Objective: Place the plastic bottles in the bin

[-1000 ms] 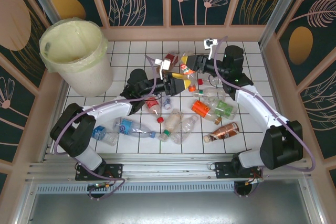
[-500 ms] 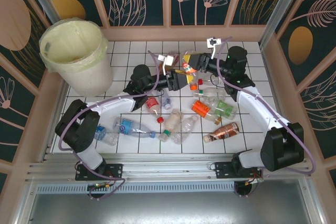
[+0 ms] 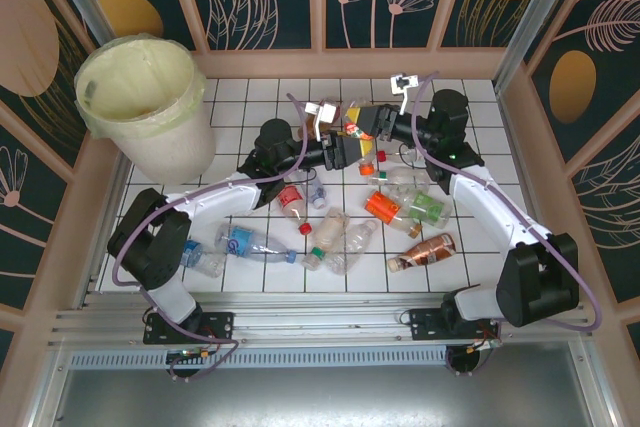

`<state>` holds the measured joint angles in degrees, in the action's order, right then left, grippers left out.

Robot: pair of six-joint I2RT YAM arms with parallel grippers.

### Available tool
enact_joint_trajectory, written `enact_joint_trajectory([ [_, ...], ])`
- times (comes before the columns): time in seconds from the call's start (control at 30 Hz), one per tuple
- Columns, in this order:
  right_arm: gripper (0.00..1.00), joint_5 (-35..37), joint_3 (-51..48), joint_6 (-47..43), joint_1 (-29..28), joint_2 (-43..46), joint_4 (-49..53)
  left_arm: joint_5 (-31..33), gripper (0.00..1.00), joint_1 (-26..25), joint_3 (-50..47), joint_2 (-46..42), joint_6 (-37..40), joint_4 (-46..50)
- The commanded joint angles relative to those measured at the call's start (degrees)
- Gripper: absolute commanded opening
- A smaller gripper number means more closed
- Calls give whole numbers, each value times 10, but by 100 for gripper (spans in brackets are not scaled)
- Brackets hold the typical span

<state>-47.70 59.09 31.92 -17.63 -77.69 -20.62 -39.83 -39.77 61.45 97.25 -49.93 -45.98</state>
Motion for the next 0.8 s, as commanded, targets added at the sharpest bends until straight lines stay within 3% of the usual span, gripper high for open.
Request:
enact_joint_trajectory([
  [0.0, 47, -5, -8, 1, -2, 13, -10, 0, 64, -2, 9, -4, 4, -14],
  [0.17, 49, -6, -10, -2, -3, 15, -10, 6, 58, -2, 9, -10, 0, -10],
  [0.47, 86, 11, -15, -27, 18, 64, 30, 67, 52, 6, 32, -44, 56, 148],
  [0.63, 89, 12, -36, -52, 34, 115, 66, 89, 51, 42, 39, -79, 72, 222],
  [0.77, 89, 38, -59, -96, 34, 163, 116, 130, 53, 66, 96, -106, 146, 372],
])
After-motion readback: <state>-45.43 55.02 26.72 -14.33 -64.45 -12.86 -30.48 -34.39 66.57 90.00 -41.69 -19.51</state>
